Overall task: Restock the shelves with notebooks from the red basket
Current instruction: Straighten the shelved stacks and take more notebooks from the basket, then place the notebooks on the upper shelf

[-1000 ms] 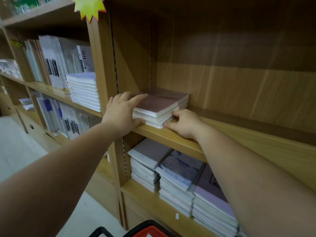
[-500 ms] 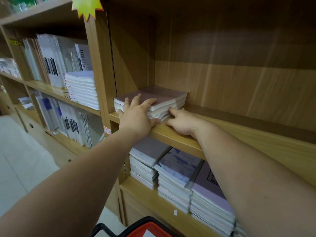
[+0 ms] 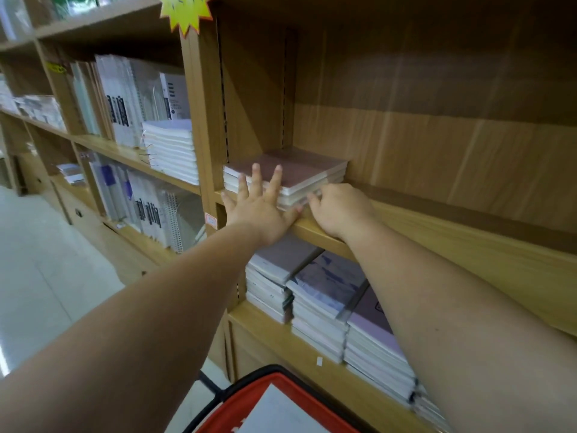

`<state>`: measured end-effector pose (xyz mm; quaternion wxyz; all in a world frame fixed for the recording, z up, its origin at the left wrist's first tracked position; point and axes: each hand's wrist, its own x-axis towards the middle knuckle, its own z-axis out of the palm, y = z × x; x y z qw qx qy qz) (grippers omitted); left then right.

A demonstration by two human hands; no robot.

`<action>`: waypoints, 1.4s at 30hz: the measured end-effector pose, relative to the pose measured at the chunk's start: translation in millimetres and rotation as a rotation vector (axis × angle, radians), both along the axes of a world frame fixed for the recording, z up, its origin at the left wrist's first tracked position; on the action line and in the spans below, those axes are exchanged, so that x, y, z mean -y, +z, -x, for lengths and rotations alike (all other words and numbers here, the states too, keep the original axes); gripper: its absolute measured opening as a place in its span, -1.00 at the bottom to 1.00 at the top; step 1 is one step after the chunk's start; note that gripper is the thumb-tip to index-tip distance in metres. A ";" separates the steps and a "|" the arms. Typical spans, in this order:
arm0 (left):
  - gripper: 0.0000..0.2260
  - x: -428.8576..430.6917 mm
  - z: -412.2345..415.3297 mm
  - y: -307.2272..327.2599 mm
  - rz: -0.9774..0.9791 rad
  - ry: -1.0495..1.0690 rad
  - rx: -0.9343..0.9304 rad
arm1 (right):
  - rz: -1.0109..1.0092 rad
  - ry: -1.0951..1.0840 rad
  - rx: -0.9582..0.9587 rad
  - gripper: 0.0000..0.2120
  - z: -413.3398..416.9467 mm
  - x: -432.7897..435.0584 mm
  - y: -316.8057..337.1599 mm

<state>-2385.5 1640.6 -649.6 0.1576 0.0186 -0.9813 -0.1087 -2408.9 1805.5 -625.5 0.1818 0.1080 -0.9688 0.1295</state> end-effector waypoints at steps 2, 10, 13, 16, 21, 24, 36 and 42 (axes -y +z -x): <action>-0.27 -0.2 -29.4 -22.9 -0.111 -0.027 -0.070 | -0.122 0.037 0.145 -0.46 -16.0 -2.4 -2.9; -0.27 9.6 -152.1 -180.1 -0.309 -0.033 0.155 | -0.418 0.085 -0.173 -0.35 -102.7 -25.6 -55.4; -0.22 13.7 -177.3 -217.4 -0.276 -0.036 0.296 | -0.238 0.261 -0.186 -0.35 -136.8 -27.9 -111.7; -0.13 21.6 -199.2 -251.5 -0.230 -0.071 0.436 | -0.058 0.271 0.153 -0.36 -176.3 -31.9 -191.1; -0.13 29.5 -225.1 -297.3 -0.280 -0.033 0.633 | 0.241 0.071 0.629 -0.25 -246.5 -33.9 -302.3; -0.13 25.4 -231.3 -302.7 -0.323 -0.033 0.726 | 0.566 -0.114 0.800 -0.15 -281.5 -22.0 -330.5; -0.04 15.1 -247.4 -301.3 -0.378 0.045 0.774 | 1.199 -0.347 0.895 -0.20 -327.2 3.2 -346.7; -0.14 2.9 -290.0 -309.8 -0.374 -0.017 0.657 | 1.199 -0.364 0.871 -0.31 -336.8 -19.8 -349.6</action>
